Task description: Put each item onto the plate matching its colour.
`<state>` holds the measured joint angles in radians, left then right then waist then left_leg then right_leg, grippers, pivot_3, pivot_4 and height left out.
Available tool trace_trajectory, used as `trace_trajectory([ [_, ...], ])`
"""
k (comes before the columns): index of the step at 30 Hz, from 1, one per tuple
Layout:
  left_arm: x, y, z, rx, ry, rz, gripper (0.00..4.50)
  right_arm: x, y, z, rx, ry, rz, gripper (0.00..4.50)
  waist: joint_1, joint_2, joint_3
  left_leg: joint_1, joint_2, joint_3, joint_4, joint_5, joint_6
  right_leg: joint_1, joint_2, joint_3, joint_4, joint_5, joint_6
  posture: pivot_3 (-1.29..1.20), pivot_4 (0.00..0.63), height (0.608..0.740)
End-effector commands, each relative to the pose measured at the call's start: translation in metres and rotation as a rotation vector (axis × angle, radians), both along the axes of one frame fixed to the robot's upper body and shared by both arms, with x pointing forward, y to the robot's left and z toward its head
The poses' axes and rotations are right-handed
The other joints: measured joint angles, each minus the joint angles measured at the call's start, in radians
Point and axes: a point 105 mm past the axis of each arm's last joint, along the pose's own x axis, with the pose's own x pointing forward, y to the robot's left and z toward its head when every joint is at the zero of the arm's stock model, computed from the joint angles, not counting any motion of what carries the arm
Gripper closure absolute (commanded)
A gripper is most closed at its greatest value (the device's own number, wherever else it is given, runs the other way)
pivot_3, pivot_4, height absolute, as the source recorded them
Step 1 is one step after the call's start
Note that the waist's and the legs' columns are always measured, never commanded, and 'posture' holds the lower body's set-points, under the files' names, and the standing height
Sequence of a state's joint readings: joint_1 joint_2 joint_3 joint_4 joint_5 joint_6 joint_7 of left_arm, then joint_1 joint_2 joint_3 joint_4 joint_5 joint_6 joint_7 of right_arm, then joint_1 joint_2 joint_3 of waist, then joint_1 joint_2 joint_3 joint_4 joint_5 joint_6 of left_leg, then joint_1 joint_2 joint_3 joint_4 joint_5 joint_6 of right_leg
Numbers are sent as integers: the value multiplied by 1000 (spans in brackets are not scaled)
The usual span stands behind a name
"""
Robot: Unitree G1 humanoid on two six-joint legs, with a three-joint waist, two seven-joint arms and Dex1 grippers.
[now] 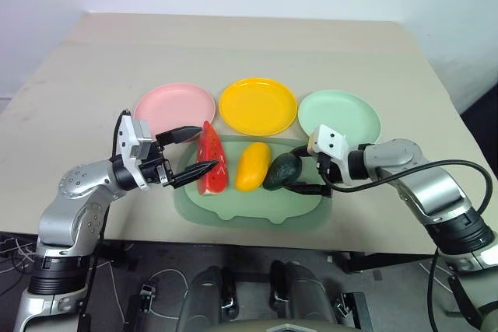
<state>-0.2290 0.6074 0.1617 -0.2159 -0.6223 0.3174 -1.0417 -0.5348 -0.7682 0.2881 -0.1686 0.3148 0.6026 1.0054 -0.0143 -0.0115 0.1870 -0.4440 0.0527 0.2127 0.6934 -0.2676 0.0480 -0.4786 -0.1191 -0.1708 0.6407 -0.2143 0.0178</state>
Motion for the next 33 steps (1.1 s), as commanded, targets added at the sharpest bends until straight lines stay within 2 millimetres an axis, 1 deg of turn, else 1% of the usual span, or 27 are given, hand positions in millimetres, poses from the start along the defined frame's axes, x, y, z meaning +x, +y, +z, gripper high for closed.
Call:
trace_trajectory([
  [1, -5, 0, 10, -2, -47, -2, 12, 2, 4, 10, 16, -38, 21, 0, 0, 0, 0, 0, 0, 0, 0, 0, 0, 0, 0, 0, 0, -1, -1, 0, 150, 696],
  [6, -5, 1, 10, -1, -48, 5, 12, 3, 6, 10, 34, -30, 21, 0, 0, 0, 0, 0, 0, 0, 0, 0, 0, 0, 0, 0, 0, 0, -1, 0, 150, 696],
  [9, -5, 1, 9, 0, -48, 6, 0, 3, 6, 12, 42, -37, 22, 584, 0, 0, 0, 0, 0, 0, 0, 0, 0, 0, 0, 0, 1, 0, -1, 0, 150, 696],
  [11, -5, 1, 9, 2, -47, 6, 0, 1, 6, 14, 48, -39, 26, 1192, 0, 0, 0, 0, 0, 0, 1, 0, 0, 0, 0, 0, 1, 0, -1, 0, 150, 696],
  [13, -4, 1, 9, 2, -47, 5, 0, -2, 6, 17, 66, -38, 35, 1966, 0, 0, 0, 0, 0, 0, 1, 0, 0, 0, 0, 0, 1, 0, -1, 0, 150, 696],
  [14, -4, 1, 9, 2, -46, 5, 0, -3, 6, 18, 73, -37, 37, 2248, 1, 0, 0, 0, 0, 0, 1, 0, 0, 0, 0, 0, 1, 0, -1, 0, 150, 696],
  [17, -4, 1, 9, 2, -46, 5, 0, -8, 5, 23, 91, -38, 45, 3277, 1, 0, 0, 0, 0, 0, 1, 0, 0, 0, 0, 0, 1, 0, -2, 0, 150, 696],
  [23, -2, 1, 8, 0, -45, 5, 0, -19, 0, 32, 105, -36, 52, 3277, 2, 0, 0, 0, 0, 0, 1, 0, 0, 0, -1, 0, 2, 0, -2, 0, 150, 696],
  [24, -2, 1, 8, 1, -44, 4, 0, -20, -2, 32, 104, -29, 50, 3101, 2, 0, 0, 0, 0, 0, 1, 0, 0, 0, -1, 0, 2, 0, -2, 0, 150, 696],
  [26, -2, 1, 8, -3, -43, 0, 0, -23, -3, 33, 96, -21, 59, 2658, 1, 0, 0, 0, 0, 0, 1, 0, 0, 0, -1, 0, 2, 0, -2, 0, 150, 696],
  [27, -2, 0, 8, -4, -43, -2, 0, -25, -3, 34, 92, -19, 69, 2367, 1, 0, 0, 0, 0, 0, 1, 0, 0, 0, -1, 0, 2, -1, -2, 0, 150, 696],
  [30, -2, 0, 8, -4, -44, -2, 0, -31, 0, 39, 91, -21, 103, 1316, 1, 0, 0, 0, 0, 0, 1, 0, 0, 0, -1, 0, 2, -1, -1, 0, 150, 696],
  [33, -1, 0, 8, -5, -44, -1, 0, -36, 8, 45, 78, -55, 172, 267, 2, 0, 0, 0, 0, 0, 1, 0, 0, 0, -1, 0, 2, -1, -1, 0, 150, 696],
])
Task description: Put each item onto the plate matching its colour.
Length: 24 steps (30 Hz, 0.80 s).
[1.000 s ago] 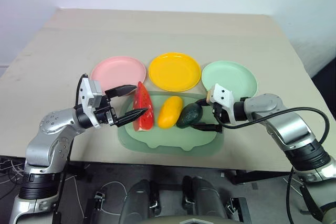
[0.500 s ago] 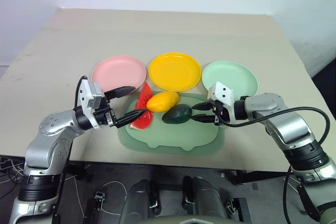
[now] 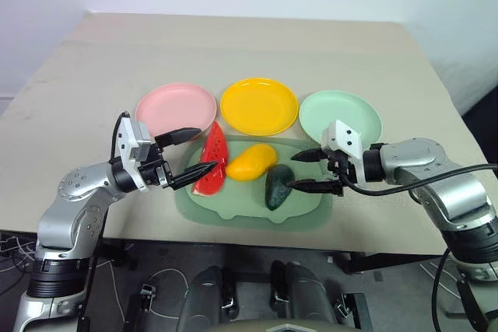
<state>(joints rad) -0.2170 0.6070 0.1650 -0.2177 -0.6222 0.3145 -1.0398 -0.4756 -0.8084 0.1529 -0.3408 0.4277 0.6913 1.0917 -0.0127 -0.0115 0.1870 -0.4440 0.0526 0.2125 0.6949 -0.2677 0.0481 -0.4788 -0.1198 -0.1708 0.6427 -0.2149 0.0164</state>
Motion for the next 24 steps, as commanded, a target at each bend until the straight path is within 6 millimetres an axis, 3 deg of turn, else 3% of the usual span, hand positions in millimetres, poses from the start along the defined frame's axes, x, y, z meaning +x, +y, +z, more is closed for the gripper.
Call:
trace_trajectory([
  [1, 0, -1, 10, -2, -50, -8, 0, -9, 10, 16, -13, -79, 104, 26, 0, 0, 0, 0, 0, 0, 0, 0, 0, 0, 0, 0, 0, 0, 0, 0, 150, 696],
  [5, 0, -2, 10, -4, -51, -10, 0, -11, 12, 10, -57, -58, 151, 26, 0, 0, 0, 0, 0, 0, 0, 0, 0, 0, 0, 0, 0, 0, 0, 0, 150, 696],
  [12, -3, -2, 9, -7, -55, -1, 0, 1, 16, 12, -21, 72, 40, 26, -1, 0, 0, 0, 0, 0, 1, 0, 0, 0, -1, 0, 1, 0, -1, 0, 150, 696],
  [18, -5, -1, 7, -3, -50, 3, 0, 8, 0, 6, -51, 114, -88, 26, 1, 0, 0, 0, 0, 0, 1, 0, 0, -1, -1, 0, 2, 0, -1, 0, 150, 696],
  [24, -5, -3, 6, -4, -45, -1, 0, 7, -13, 17, -2, 113, -199, 26, 0, 0, 0, -1, 0, 0, 1, 0, 0, -1, -1, 0, 2, 0, -1, 0, 150, 696],
])
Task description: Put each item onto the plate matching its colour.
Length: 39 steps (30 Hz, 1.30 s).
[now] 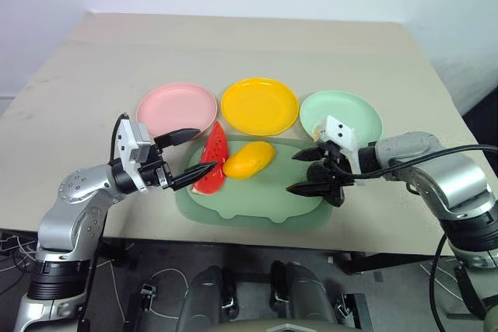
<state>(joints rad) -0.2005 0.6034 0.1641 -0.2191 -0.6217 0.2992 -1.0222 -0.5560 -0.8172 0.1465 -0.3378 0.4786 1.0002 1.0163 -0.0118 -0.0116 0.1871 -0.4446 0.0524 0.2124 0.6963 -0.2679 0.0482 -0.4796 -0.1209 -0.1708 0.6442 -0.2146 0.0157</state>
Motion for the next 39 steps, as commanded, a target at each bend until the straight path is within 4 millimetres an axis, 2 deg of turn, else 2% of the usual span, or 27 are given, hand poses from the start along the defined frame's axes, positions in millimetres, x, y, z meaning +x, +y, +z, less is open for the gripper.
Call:
trace_trajectory([
  [1, -4, -4, 8, 4, -43, -24, 0, -2, -6, 18, 29, -62, -54, 26, -1, 0, 0, 0, 0, 0, 0, 0, 0, 0, 0, 0, 0, 0, 0, 0, 150, 696],
  [6, -2, -6, 7, 5, -41, -33, 0, -3, -11, 17, 27, -67, -118, 26, -1, 0, 0, 0, 0, 0, 0, 0, 0, 0, 0, 0, 0, 0, 0, 0, 150, 696],
  [10, 1, -8, 8, 5, -43, -48, 0, -3, -23, 8, 1, -18, -204, 26, 2, 0, 0, 0, 0, 0, 0, 0, 0, 0, 0, 0, 0, -1, 1, 0, 150, 696],
  [19, 3, -11, 7, 13, -39, -68, 0, -9, -36, -13, -47, 70, -290, 26, -1, 0, 0, 0, 0, 0, 0, 0, 0, 0, 1, 0, 0, 0, 1, 0, 150, 696],
  [27, 2, -10, 6, 23, -36, -73, 0, -2, -39, -23, -73, 49, -333, 26, -1, 0, 0, 0, 0, 0, 0, 0, 0, 0, 1, 0, 0, -2, 3, 0, 150, 696],
  [30, 1, -10, 4, 47, -30, -82, 0, 0, -38, -20, -67, 24, -326, 598, -1, 0, 0, 0, 0, 0, 0, 0, 0, 0, 1, 0, 0, -2, 3, 0, 150, 696],
  [33, 0, -10, 4, 53, -23, -82, 0, -2, -37, -17, -69, 14, -306, 1555, -1, 0, 0, 0, 0, 0, 0, 0, 0, 0, 1, 0, 0, -2, 3, 0, 150, 696],
  [36, -2, -5, 2, 86, -5, -73, 0, -6, -31, 1, -46, -27, -248, 1597, -1, 0, 0, 0, 0, 0, 0, 0, 0, 0, 1, 0, -1, -2, 3, 0, 150, 696],
  [39, -2, -2, 5, 84, -9, -55, 0, 4, -27, 24, 12, -74, -254, 1597, -5, 1, 0, 0, 0, 0, -1, 0, 0, 0, 1, 0, 0, -2, 3, 0, 150, 696],
])
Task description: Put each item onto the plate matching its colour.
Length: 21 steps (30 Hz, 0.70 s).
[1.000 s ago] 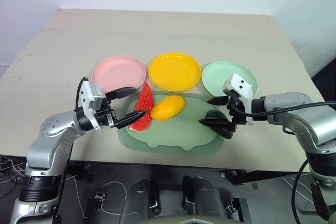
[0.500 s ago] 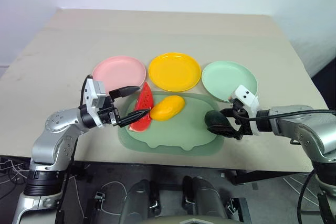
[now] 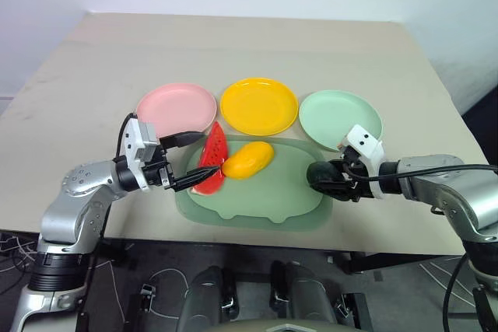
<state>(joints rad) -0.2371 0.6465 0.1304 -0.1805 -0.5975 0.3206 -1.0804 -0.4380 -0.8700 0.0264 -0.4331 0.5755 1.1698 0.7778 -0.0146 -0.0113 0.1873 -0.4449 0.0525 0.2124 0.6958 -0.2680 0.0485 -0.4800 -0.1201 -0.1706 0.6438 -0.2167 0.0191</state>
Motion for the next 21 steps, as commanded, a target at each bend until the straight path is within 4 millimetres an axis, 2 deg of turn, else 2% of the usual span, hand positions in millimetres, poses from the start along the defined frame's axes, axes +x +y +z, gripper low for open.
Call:
trace_trajectory([
  [1, -3, 0, 12, 14, -44, 2, 0, 14, 5, 41, 57, -143, 2, 1597, -3, 0, 0, 0, 0, 0, 0, 0, 0, 0, 0, 0, 0, 0, 0, 0, 150, 696],
  [4, -4, 4, 13, 19, -43, 15, 0, 33, 3, 56, 83, -195, -49, 1597, -2, 0, 0, 0, 0, 0, 0, 0, 0, 0, 0, 0, 0, 0, 0, 0, 150, 696],
  [7, -4, 7, 15, 22, -47, 29, 0, 56, -4, 60, 96, -226, -110, 1597, 1, 0, 0, 0, 0, 0, -1, 0, 0, -1, 0, 0, -1, 1, -2, 0, 150, 696],
  [15, -7, 9, 27, 6, -78, 57, 0, 118, -26, 50, 59, -278, -282, 1597, -5, 1, 0, -1, 0, 2, 0, 0, -1, -3, 0, 1, 3, 3, -1, 0, 150, 696],
  [21, -7, 14, 32, -2, -92, 95, 0, 149, -37, 35, 0, -263, -388, 1597, -8, 1, 0, -1, 0, 3, 0, 1, -1, -3, 1, 1, 4, 4, 1, 0, 150, 696],
])
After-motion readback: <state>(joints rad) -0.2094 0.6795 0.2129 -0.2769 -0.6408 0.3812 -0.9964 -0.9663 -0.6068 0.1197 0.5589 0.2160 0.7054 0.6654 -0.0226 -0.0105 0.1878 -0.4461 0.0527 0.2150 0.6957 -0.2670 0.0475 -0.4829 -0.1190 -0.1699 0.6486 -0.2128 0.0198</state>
